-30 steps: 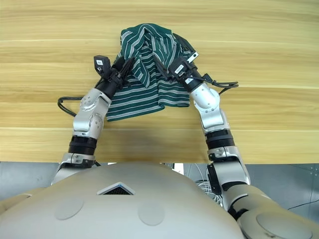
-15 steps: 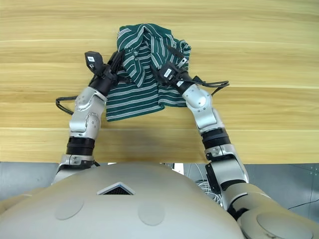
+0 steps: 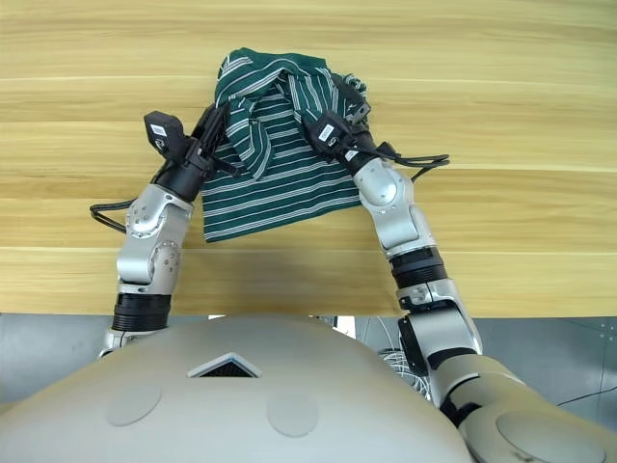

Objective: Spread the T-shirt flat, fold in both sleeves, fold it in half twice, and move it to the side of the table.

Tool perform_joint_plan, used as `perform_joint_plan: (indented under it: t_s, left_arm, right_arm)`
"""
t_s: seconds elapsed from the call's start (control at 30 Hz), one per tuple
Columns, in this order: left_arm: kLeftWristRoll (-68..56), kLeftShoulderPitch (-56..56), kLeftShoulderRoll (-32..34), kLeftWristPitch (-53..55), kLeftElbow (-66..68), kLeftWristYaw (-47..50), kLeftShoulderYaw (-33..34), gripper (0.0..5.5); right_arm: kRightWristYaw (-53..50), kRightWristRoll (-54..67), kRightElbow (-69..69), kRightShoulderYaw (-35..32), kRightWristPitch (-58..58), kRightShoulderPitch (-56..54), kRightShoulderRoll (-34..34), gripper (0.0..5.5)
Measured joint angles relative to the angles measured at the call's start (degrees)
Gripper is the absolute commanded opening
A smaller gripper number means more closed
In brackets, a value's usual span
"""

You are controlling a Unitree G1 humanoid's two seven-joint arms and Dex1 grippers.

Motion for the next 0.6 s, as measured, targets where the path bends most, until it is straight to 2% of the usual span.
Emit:
perform_joint_plan:
  t_s: [0.13, 0.47, 0.6]
  left_arm:
    - [0.0, 0.4, 0.9, 0.0, -1.5, 0.4, 0.6, 0.0]
    - [0.1, 0.4, 5.2, 0.0, -4.9, 1.6, 5.5, 0.0]
    - [0.1, 0.2, 6.8, 0.0, -5.7, 1.6, 7.5, 0.0]
  right_arm:
    - [-0.6, 0.2, -2.2, -1.3, 0.3, 0.0, -1.0, 2.92]
    - [0.8, 3.0, -8.4, -4.4, 0.1, 2.2, -3.9, 2.92]
    - [4.2, 5.0, -12.6, -1.5, -1.1, 5.1, -3.6, 2.92]
